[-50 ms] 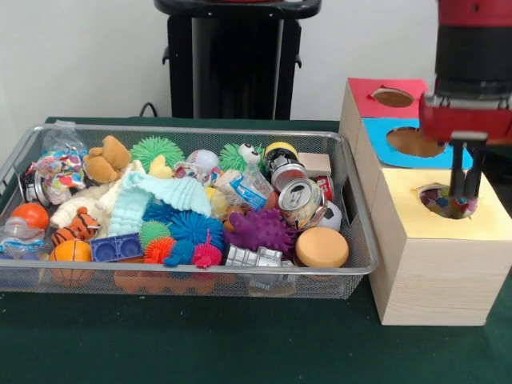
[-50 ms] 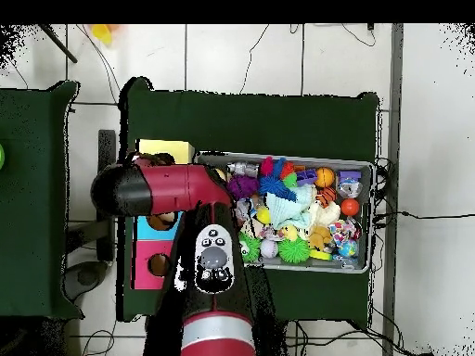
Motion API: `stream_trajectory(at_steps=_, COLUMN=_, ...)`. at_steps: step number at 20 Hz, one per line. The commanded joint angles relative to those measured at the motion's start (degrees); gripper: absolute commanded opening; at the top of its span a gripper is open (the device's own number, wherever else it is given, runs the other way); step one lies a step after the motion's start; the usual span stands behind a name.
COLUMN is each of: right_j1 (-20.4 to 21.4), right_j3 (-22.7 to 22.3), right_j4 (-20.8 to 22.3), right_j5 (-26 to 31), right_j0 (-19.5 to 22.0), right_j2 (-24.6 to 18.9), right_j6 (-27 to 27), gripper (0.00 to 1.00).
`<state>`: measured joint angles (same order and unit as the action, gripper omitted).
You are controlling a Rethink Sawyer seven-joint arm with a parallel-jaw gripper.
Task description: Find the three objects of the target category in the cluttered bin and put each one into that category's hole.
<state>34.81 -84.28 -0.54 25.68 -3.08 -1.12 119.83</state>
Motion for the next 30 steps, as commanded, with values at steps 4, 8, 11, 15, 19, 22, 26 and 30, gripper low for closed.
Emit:
stream_trajectory(at_steps=4, right_j1=8.6, right_j3=-2.5, right_j4=-0.4, right_j5=15.9, right_j0=-0.3, right_j2=0.1, right_j6=3.4, gripper=0.0)
stream_trajectory(at_steps=8, right_j1=11.2, right_j3=-1.4, right_j4=0.6, right_j5=19.5, right_j0=-1.1, right_j2=2.2, right_j6=4.7, gripper=0.0)
stream_trajectory(at_steps=11, right_j1=13.3, right_j3=-0.8, right_j4=0.9, right_j5=22.0, right_j0=-0.5, right_j2=2.4, right_j6=3.3, gripper=0.0)
stream_trajectory(at_steps=15, right_j1=15.9, right_j3=-2.5, right_j4=0.2, right_j5=23.1, right_j0=2.1, right_j2=0.8, right_j6=-0.2, gripper=0.0)
stream_trajectory(at_steps=19, right_j1=18.0, right_j3=-5.0, right_j4=-0.8, right_j5=22.4, right_j0=6.6, right_j2=-1.7, right_j6=-5.4, gripper=0.0)
stream_trajectory(at_steps=22, right_j1=18.8, right_j3=-5.5, right_j4=-0.8, right_j5=22.4, right_j0=9.7, right_j2=-3.4, right_j6=-8.6, gripper=0.0)
stream_trajectory(at_steps=26, right_j1=19.6, right_j3=-3.5, right_j4=1.5, right_j5=24.9, right_j0=13.5, right_j2=-4.3, right_j6=-12.6, gripper=0.0)
stream_trajectory(at_steps=30, right_j1=19.3, right_j3=-1.5, right_j4=3.2, right_j5=26.4, right_j0=17.8, right_j2=-6.5, right_j6=-17.1, gripper=0.0)
